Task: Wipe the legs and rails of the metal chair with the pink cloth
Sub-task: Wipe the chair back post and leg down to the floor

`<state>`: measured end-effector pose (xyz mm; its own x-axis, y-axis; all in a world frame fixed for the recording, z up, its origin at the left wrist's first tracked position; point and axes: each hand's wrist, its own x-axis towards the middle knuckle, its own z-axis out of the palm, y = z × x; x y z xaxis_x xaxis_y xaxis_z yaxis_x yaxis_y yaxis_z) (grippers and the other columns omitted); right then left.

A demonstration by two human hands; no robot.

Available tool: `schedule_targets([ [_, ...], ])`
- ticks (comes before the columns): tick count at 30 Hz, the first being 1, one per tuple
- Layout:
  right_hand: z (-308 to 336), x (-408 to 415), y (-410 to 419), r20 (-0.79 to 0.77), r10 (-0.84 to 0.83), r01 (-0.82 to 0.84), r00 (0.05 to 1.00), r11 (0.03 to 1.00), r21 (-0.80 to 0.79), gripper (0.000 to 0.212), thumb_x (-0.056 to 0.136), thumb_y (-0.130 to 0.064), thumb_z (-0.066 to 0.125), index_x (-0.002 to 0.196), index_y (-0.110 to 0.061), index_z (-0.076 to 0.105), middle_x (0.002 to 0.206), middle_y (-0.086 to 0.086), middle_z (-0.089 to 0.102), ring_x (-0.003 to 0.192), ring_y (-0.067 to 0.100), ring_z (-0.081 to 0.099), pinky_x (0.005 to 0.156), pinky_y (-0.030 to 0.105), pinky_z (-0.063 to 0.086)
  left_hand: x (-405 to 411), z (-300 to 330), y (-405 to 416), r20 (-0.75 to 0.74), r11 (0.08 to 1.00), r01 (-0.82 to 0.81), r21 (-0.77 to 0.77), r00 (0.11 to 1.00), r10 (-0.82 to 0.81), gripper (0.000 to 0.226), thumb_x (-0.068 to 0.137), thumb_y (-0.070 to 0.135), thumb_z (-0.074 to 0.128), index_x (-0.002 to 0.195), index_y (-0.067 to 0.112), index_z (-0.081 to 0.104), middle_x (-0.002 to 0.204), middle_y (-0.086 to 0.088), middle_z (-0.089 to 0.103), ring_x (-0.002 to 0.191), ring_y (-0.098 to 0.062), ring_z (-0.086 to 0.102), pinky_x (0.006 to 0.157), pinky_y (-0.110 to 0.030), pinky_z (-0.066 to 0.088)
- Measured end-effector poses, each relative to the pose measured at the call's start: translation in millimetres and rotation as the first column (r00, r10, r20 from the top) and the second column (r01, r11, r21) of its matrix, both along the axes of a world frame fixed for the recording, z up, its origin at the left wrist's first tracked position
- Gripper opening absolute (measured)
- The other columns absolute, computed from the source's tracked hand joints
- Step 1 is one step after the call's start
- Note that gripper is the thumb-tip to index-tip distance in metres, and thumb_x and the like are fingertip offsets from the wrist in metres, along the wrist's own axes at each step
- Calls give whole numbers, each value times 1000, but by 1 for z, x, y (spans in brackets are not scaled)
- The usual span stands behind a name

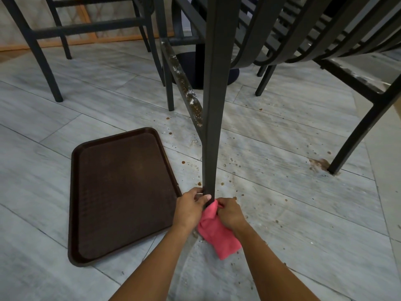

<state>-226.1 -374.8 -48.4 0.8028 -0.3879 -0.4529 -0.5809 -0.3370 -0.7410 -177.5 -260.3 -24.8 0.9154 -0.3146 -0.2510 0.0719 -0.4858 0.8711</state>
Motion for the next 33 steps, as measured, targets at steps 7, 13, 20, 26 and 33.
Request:
schedule_targets([
  [7,-4,-7,0,-50,-74,74,996,997,7,23,89,-8,47,89,2,68,83,19,68,73,20,58,67,29,47,-2,5,4,-59,998,49,30,997,-47,38,93,20,56,130,13,53,120,-5,64,108,-14,59,83,-14,38],
  [13,3,-32,0,-55,-135,136,989,990,19,20,90,-9,52,85,-1,70,71,9,64,63,15,57,55,20,44,0,12,19,-51,996,35,84,998,-31,33,94,14,49,126,13,56,112,-6,66,93,-10,55,82,-18,39],
  [20,36,-45,13,30,-128,127,991,991,51,13,87,-11,58,82,-11,70,74,3,67,65,7,58,58,16,42,-10,25,25,-69,999,-3,52,998,6,25,92,14,52,115,16,62,105,-5,67,91,-14,60,77,-20,41],
  [26,58,-38,25,73,-106,107,992,994,-11,9,86,-13,62,85,-16,70,73,-7,61,64,-1,54,55,11,38,-15,34,27,-75,1000,-2,1,997,2,24,91,11,52,110,16,65,100,-2,68,92,-13,63,78,-19,43],
  [33,47,-29,18,56,-358,363,932,922,-135,20,83,-16,65,102,-11,68,94,3,67,76,15,55,73,26,44,-7,28,32,-73,1000,1,-25,997,-2,26,92,20,55,117,18,62,104,2,65,95,-11,60,78,-17,41],
])
